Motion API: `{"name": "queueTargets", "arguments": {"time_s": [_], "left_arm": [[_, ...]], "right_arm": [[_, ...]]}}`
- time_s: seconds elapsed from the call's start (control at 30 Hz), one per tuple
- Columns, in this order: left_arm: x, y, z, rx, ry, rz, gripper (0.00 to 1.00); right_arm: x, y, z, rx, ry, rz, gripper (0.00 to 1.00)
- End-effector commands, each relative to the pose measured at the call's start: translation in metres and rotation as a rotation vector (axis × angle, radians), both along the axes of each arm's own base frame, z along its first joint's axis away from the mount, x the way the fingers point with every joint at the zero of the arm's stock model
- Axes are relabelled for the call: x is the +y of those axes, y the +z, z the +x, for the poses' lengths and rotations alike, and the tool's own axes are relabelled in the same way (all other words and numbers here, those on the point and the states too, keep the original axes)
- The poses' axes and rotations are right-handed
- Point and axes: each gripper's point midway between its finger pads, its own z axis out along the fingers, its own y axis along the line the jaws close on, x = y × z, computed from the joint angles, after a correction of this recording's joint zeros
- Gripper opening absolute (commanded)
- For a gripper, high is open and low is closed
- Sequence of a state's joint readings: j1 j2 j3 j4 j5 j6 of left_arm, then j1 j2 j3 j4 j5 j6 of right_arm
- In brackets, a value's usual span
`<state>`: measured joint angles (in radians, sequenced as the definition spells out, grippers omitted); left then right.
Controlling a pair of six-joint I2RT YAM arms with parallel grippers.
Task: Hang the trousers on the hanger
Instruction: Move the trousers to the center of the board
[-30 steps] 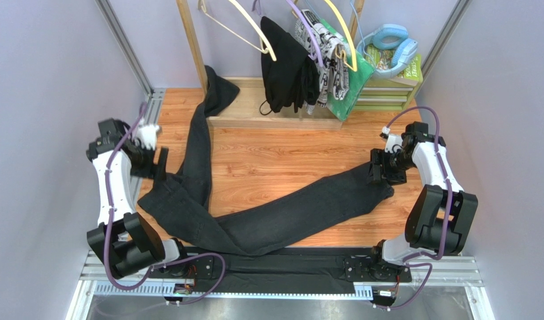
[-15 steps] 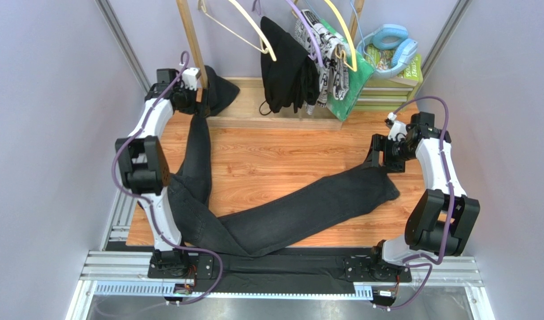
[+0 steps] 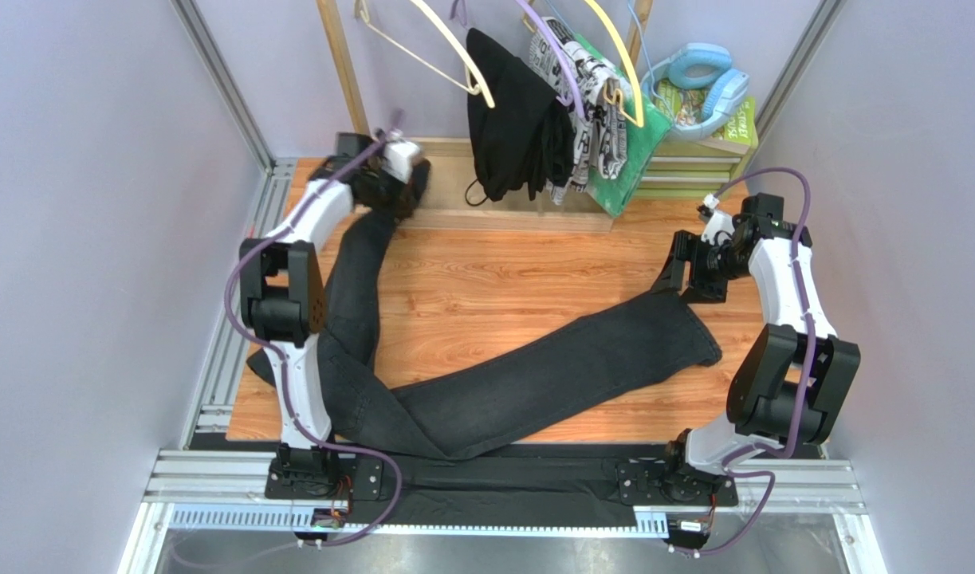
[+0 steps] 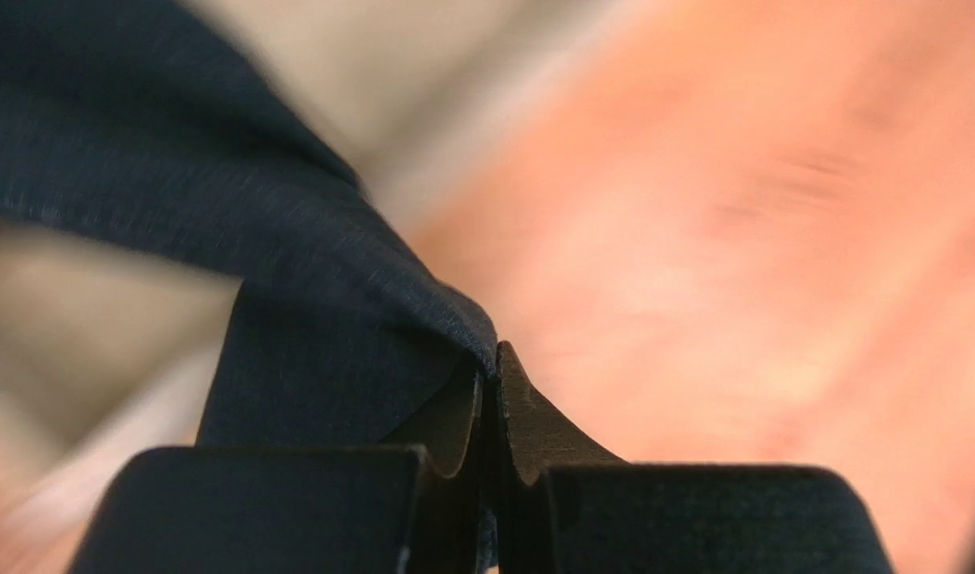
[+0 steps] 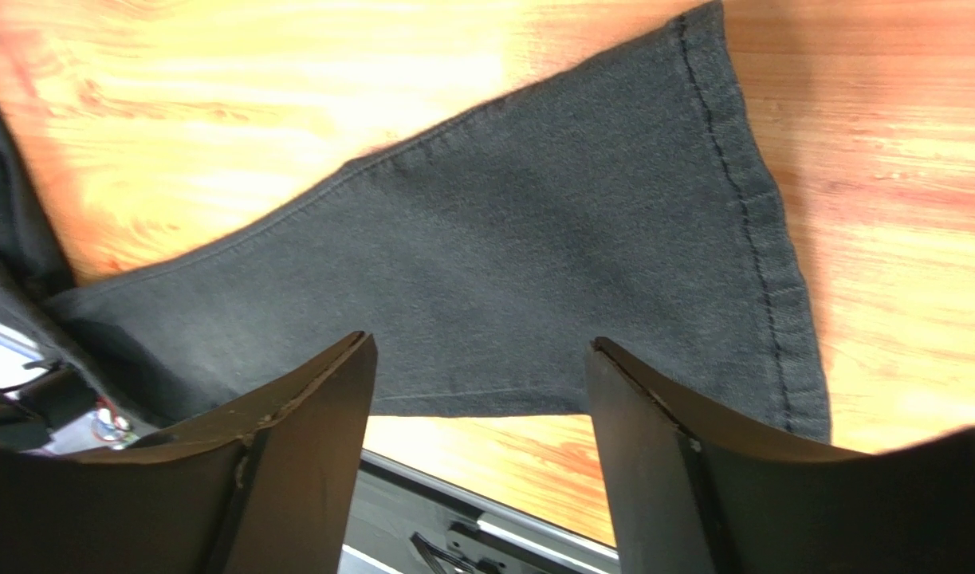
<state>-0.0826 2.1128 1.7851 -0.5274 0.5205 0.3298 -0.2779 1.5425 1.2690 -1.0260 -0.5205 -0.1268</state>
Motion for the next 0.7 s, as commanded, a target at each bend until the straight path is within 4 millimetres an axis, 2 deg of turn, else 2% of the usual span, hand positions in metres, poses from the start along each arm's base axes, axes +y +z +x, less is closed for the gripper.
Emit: {"name": "queueTargets", "arguments": {"time_s": [0.0, 0.03, 0.07, 0.1, 0.13, 0.17, 0.2, 0.23, 0.27, 0.3, 0.33, 0.4, 0.43, 0.5, 0.53, 0.57, 0.6, 0.63, 0.67], "left_arm": [[-0.124, 0.048, -0.126, -0.109, -0.520, -0.043, 0.00], [-0.130, 0.042, -0.144, -0.098, -0.575, -0.031, 0.00], [-0.146, 0.033, -0.175, -0.072, -0.656, -0.025, 0.00], [-0.151, 0.027, -0.190, -0.064, -0.701, -0.004, 0.01], [-0.156, 0.020, -0.204, -0.059, -0.749, 0.020, 0.09], [-0.166, 0.010, -0.226, -0.029, -0.800, 0.037, 0.15], [-0.165, 0.004, -0.232, -0.007, -0.806, 0.067, 0.26], [-0.164, -0.001, -0.242, 0.044, -0.804, 0.085, 0.45], [-0.164, 0.003, -0.242, 0.077, -0.779, 0.078, 0.52], [-0.160, 0.005, -0.245, 0.101, -0.764, 0.078, 0.53], [-0.153, 0.015, -0.250, 0.119, -0.751, 0.068, 0.53], [-0.135, 0.028, -0.246, 0.141, -0.662, 0.012, 0.55], [-0.124, 0.044, -0.246, 0.119, -0.623, -0.015, 0.68], [-0.089, 0.047, -0.235, 0.150, -0.469, -0.023, 0.71], [-0.074, 0.051, -0.237, 0.167, -0.421, -0.017, 0.72], [-0.048, 0.046, -0.232, 0.196, -0.341, -0.016, 0.80], [-0.031, 0.042, -0.232, 0.224, -0.290, 0.003, 0.80], [-0.004, 0.039, -0.230, 0.256, -0.197, 0.009, 0.80], [0.010, 0.033, -0.233, 0.286, -0.154, 0.006, 0.81]], "right_arm": [[0.004, 0.013, 0.018, -0.051, -0.021, 0.056, 0.68], [0.006, 0.013, 0.018, -0.049, -0.023, 0.070, 0.67], [0.007, 0.013, 0.019, -0.049, -0.024, 0.077, 0.67], [0.008, 0.012, 0.018, -0.043, -0.024, 0.086, 0.67], [0.010, 0.012, 0.019, -0.047, -0.026, 0.098, 0.67], [0.011, 0.012, 0.020, -0.050, -0.028, 0.102, 0.67], [0.013, 0.012, 0.021, -0.051, -0.028, 0.105, 0.68], [0.015, 0.010, 0.023, -0.054, -0.019, 0.106, 0.68], [0.017, 0.010, 0.025, -0.057, -0.011, 0.105, 0.68], [0.020, 0.009, 0.026, -0.057, -0.001, 0.105, 0.67], [0.027, 0.007, 0.027, -0.060, 0.024, 0.105, 0.67], [0.036, 0.005, 0.032, -0.079, 0.065, 0.092, 0.65], [0.046, 0.001, 0.033, -0.079, 0.102, 0.073, 0.66], [0.058, -0.006, 0.035, -0.081, 0.160, 0.045, 0.66], [0.071, -0.011, 0.035, -0.078, 0.210, 0.017, 0.66], [0.078, -0.017, 0.037, -0.076, 0.239, -0.005, 0.66], [0.079, -0.020, 0.042, -0.094, 0.263, -0.036, 0.66], [0.100, -0.026, 0.041, -0.099, 0.337, -0.100, 0.67], [0.107, -0.031, 0.044, -0.106, 0.363, -0.134, 0.67]]}}
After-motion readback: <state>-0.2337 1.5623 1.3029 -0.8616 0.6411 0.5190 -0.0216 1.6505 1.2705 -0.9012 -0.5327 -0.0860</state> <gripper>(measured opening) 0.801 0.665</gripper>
